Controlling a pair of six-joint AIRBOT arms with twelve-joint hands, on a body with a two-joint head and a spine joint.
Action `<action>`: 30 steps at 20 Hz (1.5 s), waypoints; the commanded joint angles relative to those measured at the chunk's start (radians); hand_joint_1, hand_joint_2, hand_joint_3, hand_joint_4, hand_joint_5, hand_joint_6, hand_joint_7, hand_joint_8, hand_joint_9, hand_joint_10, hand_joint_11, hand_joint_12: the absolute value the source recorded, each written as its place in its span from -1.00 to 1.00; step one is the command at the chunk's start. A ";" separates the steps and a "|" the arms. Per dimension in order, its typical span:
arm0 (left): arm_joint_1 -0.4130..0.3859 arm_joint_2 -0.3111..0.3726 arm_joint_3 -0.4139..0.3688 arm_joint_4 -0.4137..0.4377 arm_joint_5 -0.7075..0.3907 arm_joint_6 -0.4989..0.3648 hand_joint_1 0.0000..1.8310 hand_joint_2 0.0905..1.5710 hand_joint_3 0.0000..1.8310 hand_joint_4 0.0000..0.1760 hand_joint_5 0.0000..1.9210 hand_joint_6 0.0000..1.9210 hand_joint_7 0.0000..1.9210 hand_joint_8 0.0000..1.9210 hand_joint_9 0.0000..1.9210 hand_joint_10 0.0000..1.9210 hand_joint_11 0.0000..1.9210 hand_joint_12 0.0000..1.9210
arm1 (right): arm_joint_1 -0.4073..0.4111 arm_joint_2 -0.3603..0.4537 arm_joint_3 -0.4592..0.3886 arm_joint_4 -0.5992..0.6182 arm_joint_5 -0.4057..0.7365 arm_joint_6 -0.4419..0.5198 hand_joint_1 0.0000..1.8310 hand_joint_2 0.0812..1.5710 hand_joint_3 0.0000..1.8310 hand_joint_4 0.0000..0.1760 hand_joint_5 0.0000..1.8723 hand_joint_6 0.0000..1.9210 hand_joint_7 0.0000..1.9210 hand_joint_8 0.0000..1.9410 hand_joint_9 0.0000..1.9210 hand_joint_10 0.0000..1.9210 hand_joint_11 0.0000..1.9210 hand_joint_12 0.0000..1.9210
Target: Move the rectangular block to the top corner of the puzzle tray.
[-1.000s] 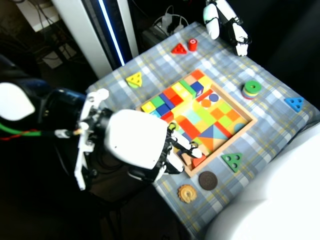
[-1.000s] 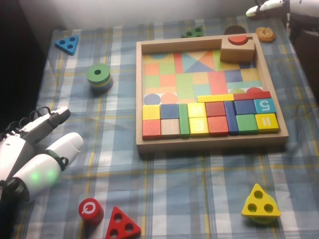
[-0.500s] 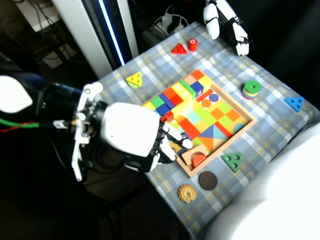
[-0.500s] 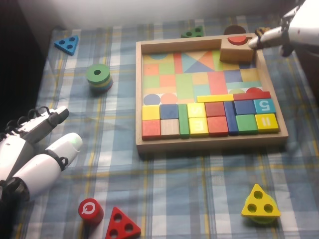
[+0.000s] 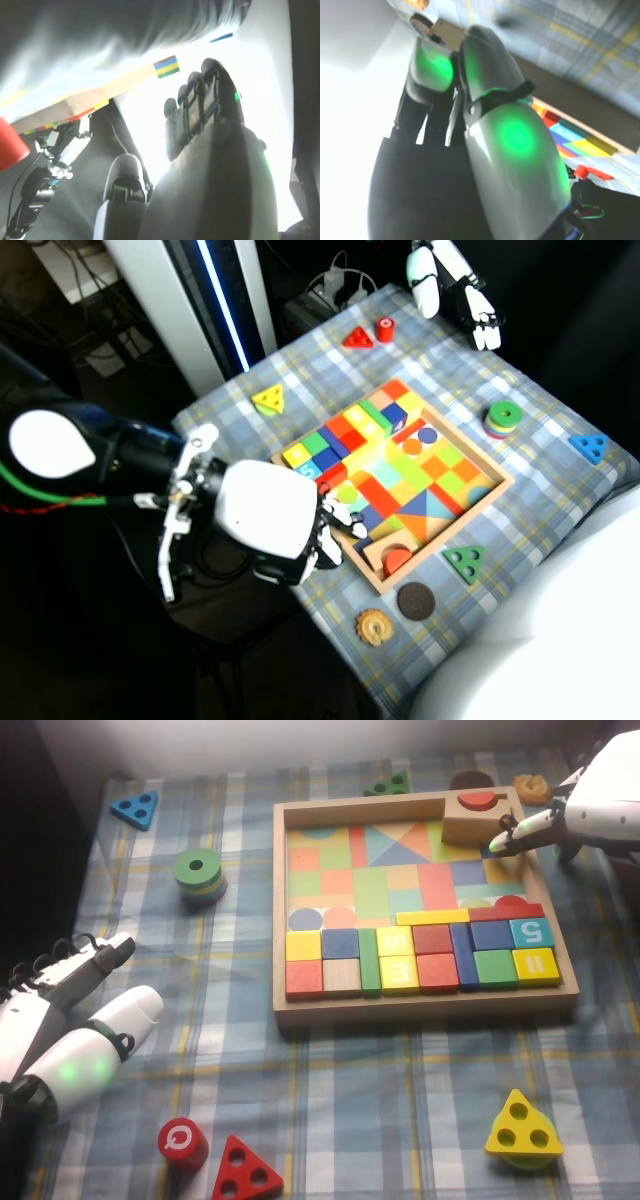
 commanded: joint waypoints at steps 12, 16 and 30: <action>-0.004 -0.005 0.001 0.044 -0.109 -0.011 -0.98 0.63 -1.00 -0.80 -0.64 -1.00 -0.70 -1.00 -0.78 -0.99 -1.00 -0.51 | 0.009 -0.027 0.063 0.039 0.054 -0.006 0.83 0.45 -1.00 0.01 -0.56 -1.00 0.12 1.00 0.42 1.00 0.46 1.00; -0.004 -0.005 0.001 0.045 -0.109 -0.012 -0.98 0.63 -1.00 -0.65 -0.65 -1.00 -0.71 -1.00 -0.77 -0.99 -1.00 -0.50 | 0.011 -0.038 0.074 0.044 0.054 -0.006 0.81 0.46 -1.00 0.21 -0.58 -1.00 0.15 1.00 0.44 1.00 0.49 1.00; -0.004 -0.006 0.000 0.044 -0.109 -0.014 -0.92 0.62 -1.00 -0.95 -0.63 -1.00 -0.71 -1.00 -0.74 -1.00 -1.00 -0.40 | 0.020 -0.064 0.098 0.076 0.060 -0.006 0.77 0.47 -1.00 0.19 -0.71 -1.00 0.11 1.00 0.40 1.00 0.46 1.00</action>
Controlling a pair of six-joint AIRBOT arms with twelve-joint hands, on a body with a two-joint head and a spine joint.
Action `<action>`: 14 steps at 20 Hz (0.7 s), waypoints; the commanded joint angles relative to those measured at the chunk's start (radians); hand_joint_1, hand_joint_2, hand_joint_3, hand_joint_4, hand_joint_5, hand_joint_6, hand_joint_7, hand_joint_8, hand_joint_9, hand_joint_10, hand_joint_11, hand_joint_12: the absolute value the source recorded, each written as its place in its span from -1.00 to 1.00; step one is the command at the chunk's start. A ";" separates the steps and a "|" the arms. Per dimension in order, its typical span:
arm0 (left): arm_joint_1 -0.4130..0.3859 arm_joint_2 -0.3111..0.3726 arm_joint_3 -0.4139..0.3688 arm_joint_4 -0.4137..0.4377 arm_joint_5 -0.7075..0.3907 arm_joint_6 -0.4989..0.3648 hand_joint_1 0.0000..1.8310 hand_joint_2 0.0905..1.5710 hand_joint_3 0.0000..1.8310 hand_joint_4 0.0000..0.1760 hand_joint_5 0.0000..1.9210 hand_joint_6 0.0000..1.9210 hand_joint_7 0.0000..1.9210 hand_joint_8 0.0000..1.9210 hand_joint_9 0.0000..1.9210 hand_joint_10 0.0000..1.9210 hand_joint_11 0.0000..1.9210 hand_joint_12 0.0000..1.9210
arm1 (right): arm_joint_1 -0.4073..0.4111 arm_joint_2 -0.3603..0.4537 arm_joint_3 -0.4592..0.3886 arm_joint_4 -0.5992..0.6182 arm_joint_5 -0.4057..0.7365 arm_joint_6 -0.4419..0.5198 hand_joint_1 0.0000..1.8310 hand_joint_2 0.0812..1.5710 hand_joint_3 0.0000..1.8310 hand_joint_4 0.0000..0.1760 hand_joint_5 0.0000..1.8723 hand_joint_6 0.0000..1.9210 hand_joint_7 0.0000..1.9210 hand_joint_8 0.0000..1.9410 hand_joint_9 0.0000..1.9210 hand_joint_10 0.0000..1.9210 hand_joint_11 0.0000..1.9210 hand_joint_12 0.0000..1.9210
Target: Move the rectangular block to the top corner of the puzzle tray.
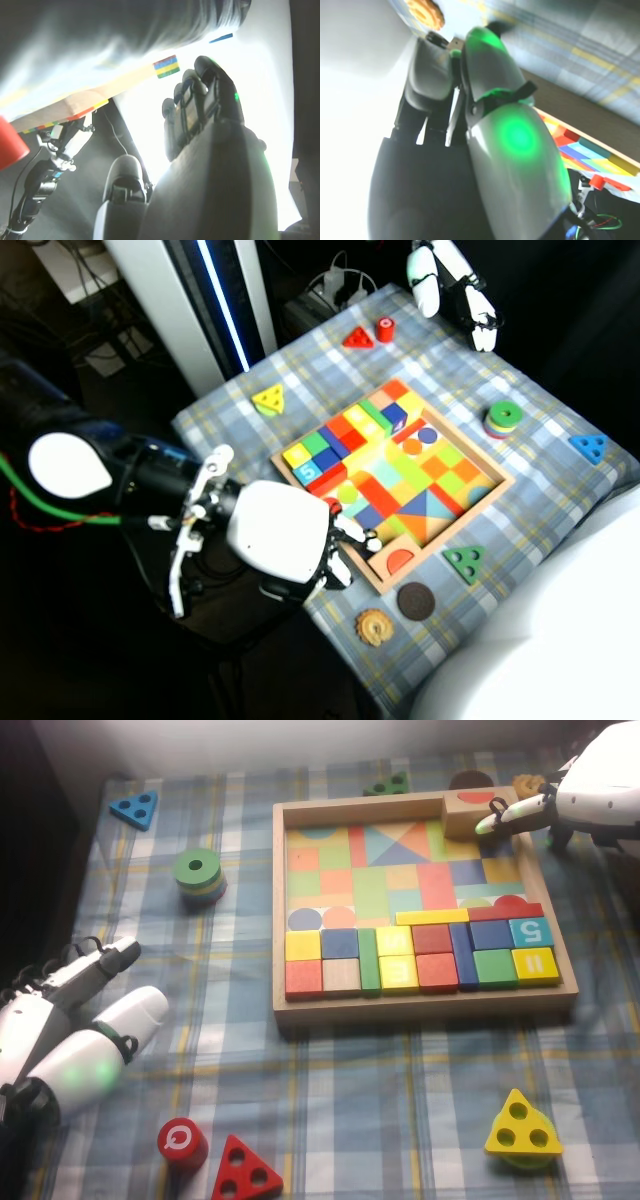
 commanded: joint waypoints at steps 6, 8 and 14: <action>-0.003 -0.001 0.001 0.040 -0.111 -0.007 -0.93 0.62 -1.00 -0.70 -0.63 -1.00 -0.70 -1.00 -0.73 -0.99 -1.00 -0.42 | 0.024 0.015 -0.021 0.030 0.067 -0.006 0.79 0.47 -1.00 0.36 -0.68 -1.00 0.07 1.00 0.39 1.00 0.45 1.00; -0.003 -0.001 0.001 0.040 -0.111 -0.007 -0.94 0.62 -1.00 -0.63 -0.63 -1.00 -0.71 -1.00 -0.74 -1.00 -1.00 -0.47 | 0.026 0.030 -0.038 0.030 0.070 -0.006 0.82 0.47 -1.00 0.24 -0.68 -1.00 0.08 1.00 0.38 1.00 0.45 1.00; -0.003 -0.001 0.001 0.040 -0.109 -0.007 -0.95 0.62 -1.00 -0.69 -0.64 -1.00 -0.70 -1.00 -0.75 -1.00 -1.00 -0.46 | 0.026 0.054 -0.110 0.029 0.083 -0.006 0.79 0.47 -1.00 0.33 -0.66 -1.00 0.13 1.00 0.37 1.00 0.45 1.00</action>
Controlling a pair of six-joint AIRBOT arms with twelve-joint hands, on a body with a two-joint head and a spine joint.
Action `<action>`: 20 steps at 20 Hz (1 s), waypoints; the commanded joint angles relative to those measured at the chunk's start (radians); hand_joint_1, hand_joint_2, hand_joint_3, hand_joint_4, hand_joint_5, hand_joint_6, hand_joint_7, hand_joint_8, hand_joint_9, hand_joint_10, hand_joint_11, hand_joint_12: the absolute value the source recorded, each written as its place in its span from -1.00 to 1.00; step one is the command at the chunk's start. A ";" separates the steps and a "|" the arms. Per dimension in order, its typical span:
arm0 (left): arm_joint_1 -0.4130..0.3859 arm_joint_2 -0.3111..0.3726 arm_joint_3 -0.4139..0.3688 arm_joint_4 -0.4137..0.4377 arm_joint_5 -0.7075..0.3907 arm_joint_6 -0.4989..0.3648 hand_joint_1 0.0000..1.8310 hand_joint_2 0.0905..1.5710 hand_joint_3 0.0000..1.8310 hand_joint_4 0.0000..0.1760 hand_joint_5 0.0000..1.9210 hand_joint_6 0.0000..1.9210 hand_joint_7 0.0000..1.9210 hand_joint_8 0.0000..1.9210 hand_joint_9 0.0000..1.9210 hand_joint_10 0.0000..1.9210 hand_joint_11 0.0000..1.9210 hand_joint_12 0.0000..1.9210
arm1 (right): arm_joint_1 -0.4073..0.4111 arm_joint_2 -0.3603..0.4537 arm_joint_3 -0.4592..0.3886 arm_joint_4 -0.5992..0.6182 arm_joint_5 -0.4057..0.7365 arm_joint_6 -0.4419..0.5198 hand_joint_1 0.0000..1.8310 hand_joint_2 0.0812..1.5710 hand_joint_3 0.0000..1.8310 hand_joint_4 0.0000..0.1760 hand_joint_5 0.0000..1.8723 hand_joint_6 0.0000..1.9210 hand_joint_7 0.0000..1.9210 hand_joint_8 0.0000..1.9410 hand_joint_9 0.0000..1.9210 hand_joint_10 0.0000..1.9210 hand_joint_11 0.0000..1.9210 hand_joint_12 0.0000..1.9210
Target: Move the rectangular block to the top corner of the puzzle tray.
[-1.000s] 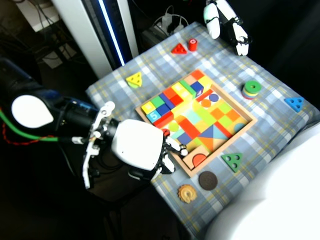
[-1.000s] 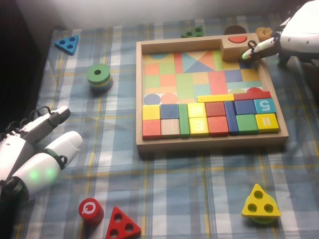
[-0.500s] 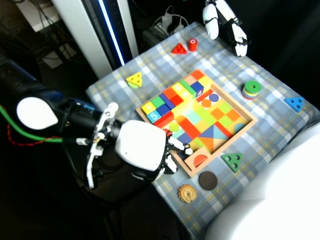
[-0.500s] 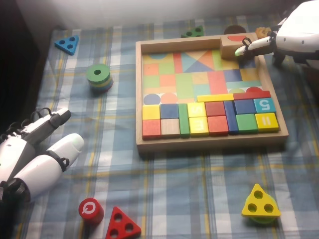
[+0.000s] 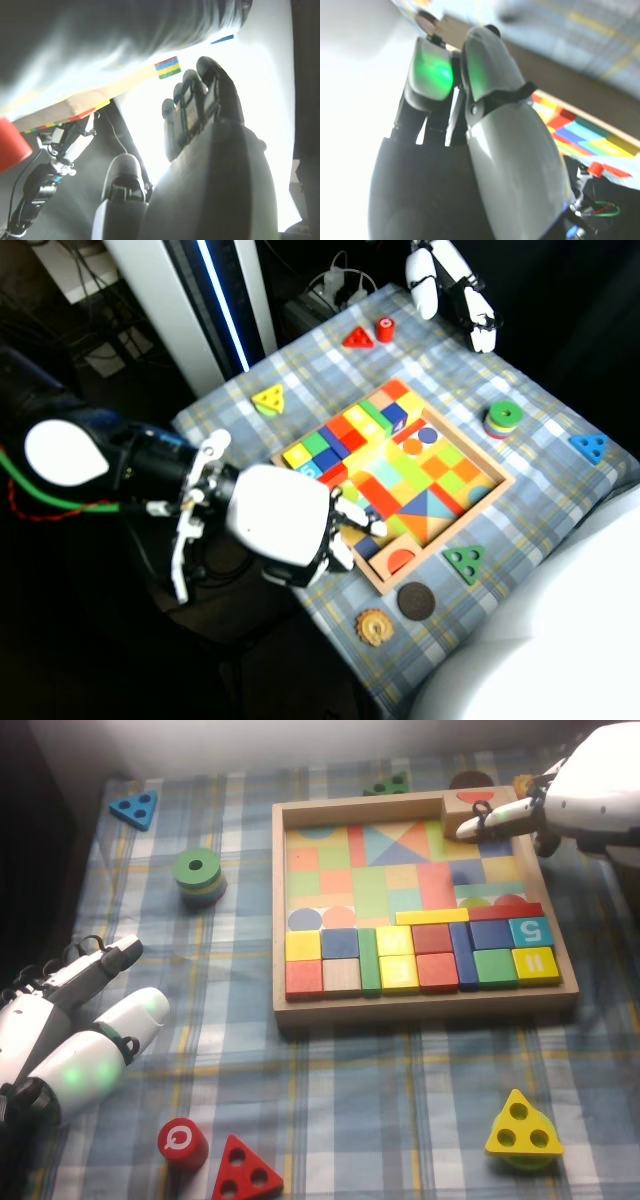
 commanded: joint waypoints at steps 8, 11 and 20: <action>0.005 0.002 0.000 0.028 -0.133 -0.007 -0.95 0.64 -1.00 -0.86 -0.67 -1.00 -0.75 -1.00 -0.82 -1.00 -1.00 -0.62 | -0.023 0.145 -0.140 0.244 0.258 -0.072 0.84 0.45 -1.00 -0.26 -0.62 -1.00 0.29 1.00 0.50 1.00 0.54 1.00; 0.007 0.008 0.001 0.019 -0.145 -0.007 -0.92 0.66 -1.00 -0.89 -0.67 -1.00 -0.76 -1.00 -0.83 -1.00 -1.00 -0.66 | -0.095 0.217 -0.270 0.543 0.348 -0.464 0.72 0.53 -0.97 -0.01 -0.61 -1.00 0.25 1.00 0.53 1.00 0.53 1.00; 0.010 0.013 -0.003 -0.006 -0.174 -0.007 -0.95 0.63 -1.00 -0.51 -0.68 -1.00 -0.75 -1.00 -0.80 -1.00 -1.00 -0.53 | -0.563 0.271 -0.515 1.079 0.964 -0.796 -0.54 0.70 -0.98 -1.00 -0.81 -1.00 -0.01 0.94 0.30 1.00 0.32 1.00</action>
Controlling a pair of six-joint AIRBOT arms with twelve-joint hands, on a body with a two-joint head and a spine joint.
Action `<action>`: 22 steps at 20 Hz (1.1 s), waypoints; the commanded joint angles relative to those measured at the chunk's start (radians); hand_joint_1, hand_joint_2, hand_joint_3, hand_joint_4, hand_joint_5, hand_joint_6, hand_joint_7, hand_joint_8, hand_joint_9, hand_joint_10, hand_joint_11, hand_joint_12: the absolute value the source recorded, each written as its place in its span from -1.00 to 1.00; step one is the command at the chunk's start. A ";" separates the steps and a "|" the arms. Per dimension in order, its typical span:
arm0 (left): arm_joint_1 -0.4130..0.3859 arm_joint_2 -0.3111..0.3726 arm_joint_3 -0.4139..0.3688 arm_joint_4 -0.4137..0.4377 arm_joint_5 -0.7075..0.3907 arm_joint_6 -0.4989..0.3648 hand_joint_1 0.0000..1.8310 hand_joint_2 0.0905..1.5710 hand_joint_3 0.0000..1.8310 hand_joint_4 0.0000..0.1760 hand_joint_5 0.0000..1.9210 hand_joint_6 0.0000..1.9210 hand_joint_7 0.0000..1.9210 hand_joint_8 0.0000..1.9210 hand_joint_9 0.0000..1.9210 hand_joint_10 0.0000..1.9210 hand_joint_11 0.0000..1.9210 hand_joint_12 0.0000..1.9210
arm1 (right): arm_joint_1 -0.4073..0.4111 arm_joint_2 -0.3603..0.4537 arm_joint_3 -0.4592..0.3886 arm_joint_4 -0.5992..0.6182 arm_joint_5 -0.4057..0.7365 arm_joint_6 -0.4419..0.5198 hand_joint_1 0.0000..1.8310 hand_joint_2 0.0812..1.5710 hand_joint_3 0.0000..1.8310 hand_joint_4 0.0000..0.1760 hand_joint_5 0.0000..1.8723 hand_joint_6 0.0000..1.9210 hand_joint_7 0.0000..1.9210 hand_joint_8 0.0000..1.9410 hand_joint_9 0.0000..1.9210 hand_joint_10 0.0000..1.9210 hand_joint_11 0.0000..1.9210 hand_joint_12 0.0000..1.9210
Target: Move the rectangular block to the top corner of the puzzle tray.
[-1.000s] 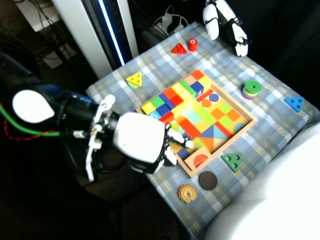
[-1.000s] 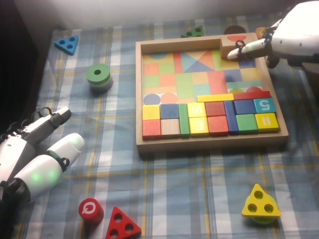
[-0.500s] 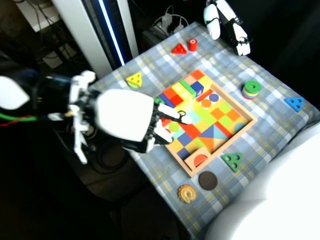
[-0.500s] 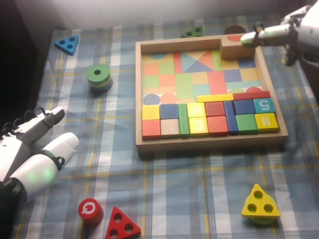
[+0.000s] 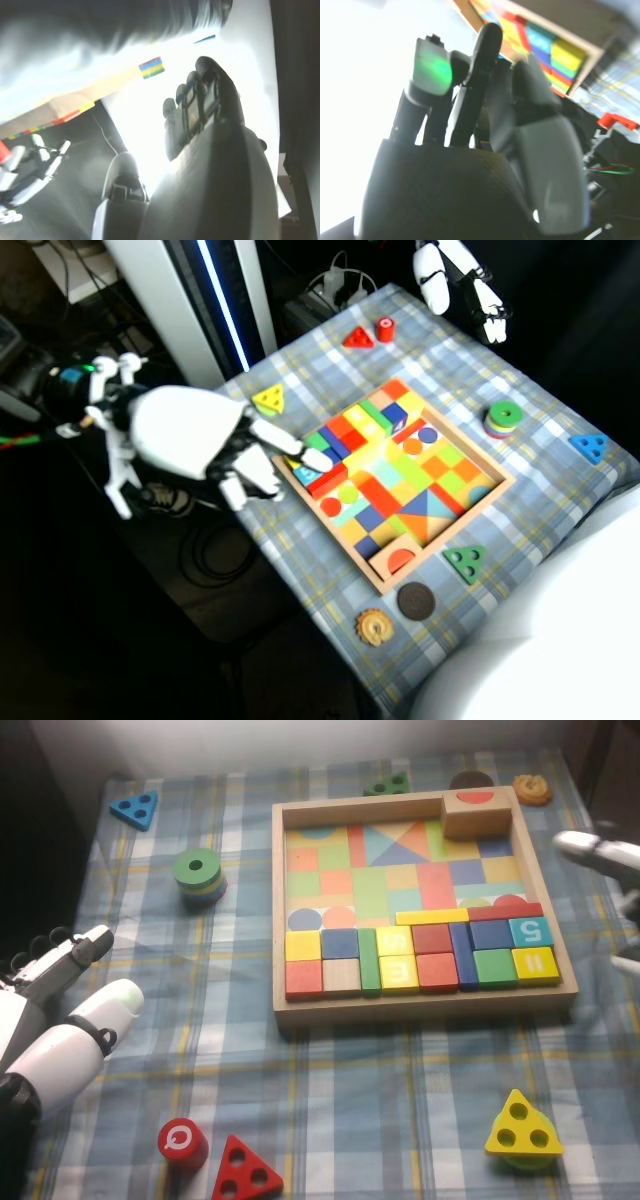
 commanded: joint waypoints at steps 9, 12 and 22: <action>-0.002 -0.003 -0.007 0.006 -0.160 -0.007 -0.97 0.58 -1.00 -0.36 -0.66 -1.00 -0.72 -1.00 -0.77 -1.00 -1.00 -0.48 | -0.121 -0.099 -0.084 0.192 0.431 -0.091 -1.00 0.47 -1.00 -1.00 -0.81 -1.00 -0.90 -0.99 -0.95 -0.98 -1.00 -0.75; -0.002 -0.005 -0.007 -0.007 -0.173 -0.007 -0.97 0.58 -1.00 -0.43 -0.66 -1.00 -0.71 -1.00 -0.76 -1.00 -1.00 -0.49 | -0.125 -0.132 -0.091 0.226 0.473 -0.105 -1.00 0.39 -1.00 -1.00 -0.82 -1.00 -0.91 -1.00 -0.98 -1.00 -1.00 -0.99; -0.001 -0.009 -0.003 -0.009 -0.170 -0.006 -0.98 0.62 -1.00 -0.41 -0.67 -1.00 -0.72 -1.00 -0.76 -1.00 -1.00 -0.53 | -0.124 -0.169 -0.090 0.250 0.484 -0.118 -1.00 0.37 -1.00 -0.72 -0.77 -1.00 -0.83 -0.99 -0.94 -0.99 -1.00 -1.00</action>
